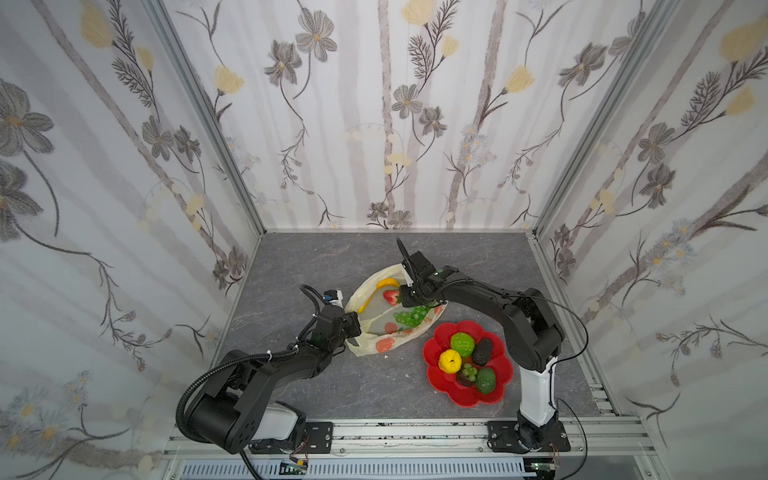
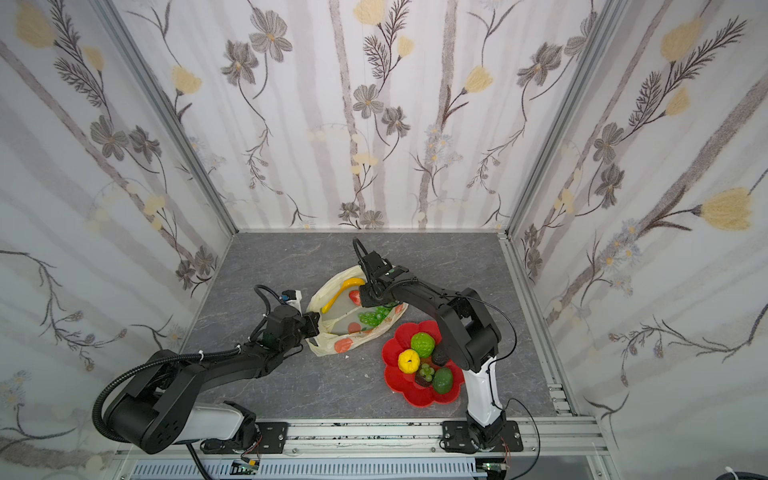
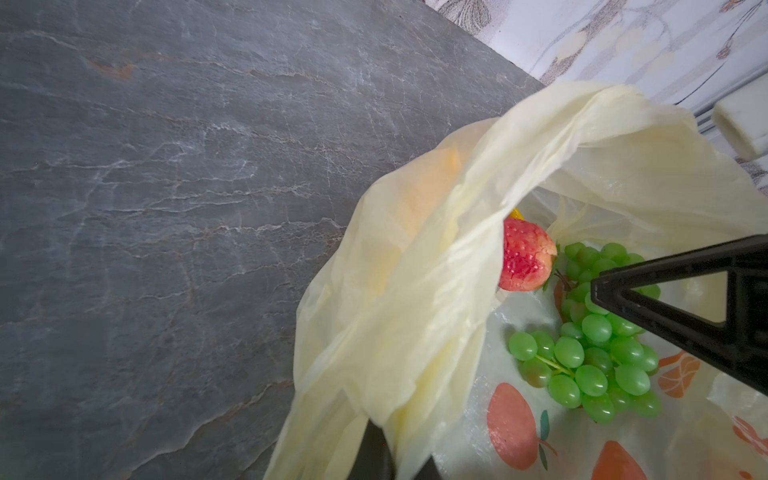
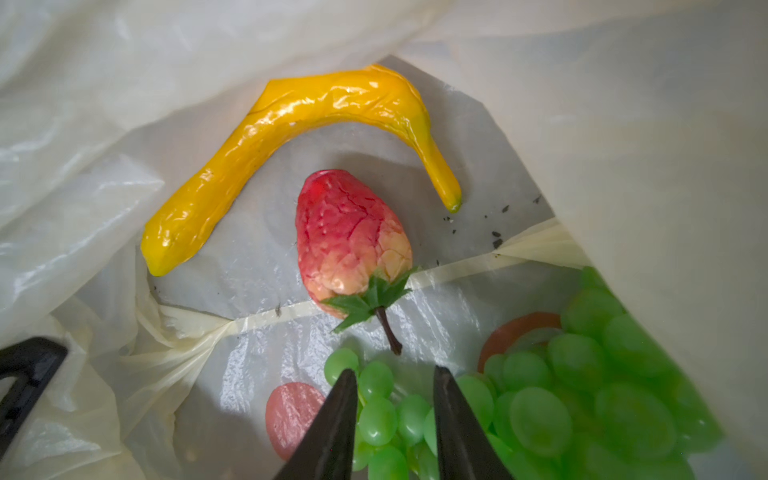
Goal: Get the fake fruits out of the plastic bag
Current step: 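Move the right gripper back into the bag toward the strawberry, then grasp the red strawberry by its stem with the right gripper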
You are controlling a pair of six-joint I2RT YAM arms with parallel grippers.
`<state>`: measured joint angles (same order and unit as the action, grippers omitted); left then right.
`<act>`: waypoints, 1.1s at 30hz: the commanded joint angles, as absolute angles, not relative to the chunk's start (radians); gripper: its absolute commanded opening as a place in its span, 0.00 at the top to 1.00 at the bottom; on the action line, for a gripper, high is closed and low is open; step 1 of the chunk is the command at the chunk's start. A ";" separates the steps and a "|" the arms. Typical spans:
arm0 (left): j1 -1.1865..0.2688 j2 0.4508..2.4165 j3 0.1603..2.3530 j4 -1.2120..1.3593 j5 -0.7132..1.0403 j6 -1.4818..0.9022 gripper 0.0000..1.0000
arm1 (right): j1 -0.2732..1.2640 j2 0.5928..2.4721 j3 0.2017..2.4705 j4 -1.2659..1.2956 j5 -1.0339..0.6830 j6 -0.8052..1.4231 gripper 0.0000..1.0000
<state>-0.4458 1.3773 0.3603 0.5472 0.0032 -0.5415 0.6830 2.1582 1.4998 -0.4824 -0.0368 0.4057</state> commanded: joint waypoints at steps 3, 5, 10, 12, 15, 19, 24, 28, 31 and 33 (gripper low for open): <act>-0.446 1.389 0.371 0.549 -0.002 -0.534 1.00 | 0.681 2.187 1.517 -0.437 -0.057 0.383 0.68; -0.445 1.392 0.373 0.549 0.000 -0.535 1.00 | 0.680 2.196 1.523 -0.436 -0.061 0.382 0.68; -0.446 1.396 0.375 0.549 0.000 -0.535 1.00 | 0.678 2.223 1.542 -0.437 -0.072 0.376 0.69; -0.446 1.400 0.377 0.549 0.000 -0.534 1.00 | 0.678 2.236 1.551 -0.441 -0.072 0.373 0.69; -0.446 1.403 0.377 0.549 0.000 -0.535 1.00 | 0.679 2.249 1.562 -0.448 -0.074 0.371 0.71; -0.445 1.417 0.382 0.549 0.007 -0.535 1.00 | 0.679 2.257 1.569 -0.448 -0.081 0.370 0.76; -0.446 1.432 0.388 0.549 0.015 -0.537 1.00 | 0.678 2.263 1.575 -0.449 -0.083 0.370 0.80; -0.446 1.429 0.387 0.549 0.015 -0.537 1.00 | 0.678 2.262 1.575 -0.449 -0.089 0.368 0.84; -0.445 1.429 0.387 0.548 0.015 -0.537 1.00 | 0.678 2.261 1.575 -0.449 -0.092 0.368 0.85; -0.446 1.430 0.388 0.549 0.014 -0.537 1.00 | 0.680 2.258 1.575 -0.448 -0.092 0.367 0.86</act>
<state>-0.4461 1.4277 0.3801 0.5457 0.0128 -0.5419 0.6785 2.2570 1.5661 -0.4808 -0.0803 0.3805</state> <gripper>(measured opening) 0.050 0.139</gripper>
